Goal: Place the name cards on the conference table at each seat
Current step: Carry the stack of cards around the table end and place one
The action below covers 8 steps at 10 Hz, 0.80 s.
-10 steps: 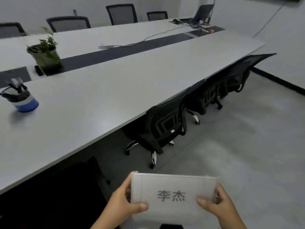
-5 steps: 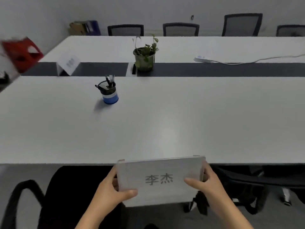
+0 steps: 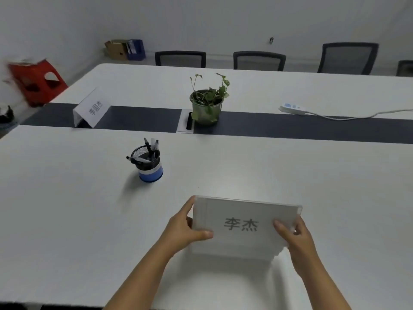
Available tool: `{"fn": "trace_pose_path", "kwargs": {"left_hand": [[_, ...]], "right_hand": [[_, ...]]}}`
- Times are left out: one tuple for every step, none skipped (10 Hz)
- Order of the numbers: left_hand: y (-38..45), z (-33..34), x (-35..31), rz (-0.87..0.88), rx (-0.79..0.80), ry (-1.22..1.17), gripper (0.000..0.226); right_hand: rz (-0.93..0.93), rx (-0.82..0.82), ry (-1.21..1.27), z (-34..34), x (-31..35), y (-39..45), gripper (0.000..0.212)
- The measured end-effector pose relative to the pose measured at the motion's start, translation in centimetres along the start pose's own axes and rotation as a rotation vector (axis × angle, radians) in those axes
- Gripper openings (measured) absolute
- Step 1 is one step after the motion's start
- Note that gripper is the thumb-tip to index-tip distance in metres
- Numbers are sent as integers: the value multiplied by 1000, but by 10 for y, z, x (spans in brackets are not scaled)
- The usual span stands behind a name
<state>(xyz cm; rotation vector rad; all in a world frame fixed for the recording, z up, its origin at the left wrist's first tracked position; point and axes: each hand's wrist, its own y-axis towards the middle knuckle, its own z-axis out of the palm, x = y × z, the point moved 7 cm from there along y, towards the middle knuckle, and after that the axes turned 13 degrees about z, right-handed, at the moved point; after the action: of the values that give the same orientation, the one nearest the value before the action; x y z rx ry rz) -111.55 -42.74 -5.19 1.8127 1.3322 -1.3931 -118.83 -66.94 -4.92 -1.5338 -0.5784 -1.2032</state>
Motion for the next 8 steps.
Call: {"fn": "trace_pose_path", "kwargs": {"left_hand": [[22,-3,-3,21,11,-5,78],[40,-9,-1,27,-15,-32,71],[46,-11,3,27,-30,-8,78],[43,-10,4,38,-89,92,91],[33,-13,-8,171,-322,44,65],[30,-17,-11,220,-462,-29,68],[25,-29,-27,302,-557,-38,52],[16,-48,-44,328,-642,-96,48]], "right_hand": [[8,-18,-21,4,3,25,78],[7,13,-69,12,12,48,60],[3,-20,-191,10,14,59,54],[-178,-114,-480,2,30,64,49],[-206,-62,-443,-1,31,69,54],[-242,-87,-462,1,38,66,55],[-362,-130,-499,12,65,51,54],[-498,-90,-492,33,96,33,54]]}}
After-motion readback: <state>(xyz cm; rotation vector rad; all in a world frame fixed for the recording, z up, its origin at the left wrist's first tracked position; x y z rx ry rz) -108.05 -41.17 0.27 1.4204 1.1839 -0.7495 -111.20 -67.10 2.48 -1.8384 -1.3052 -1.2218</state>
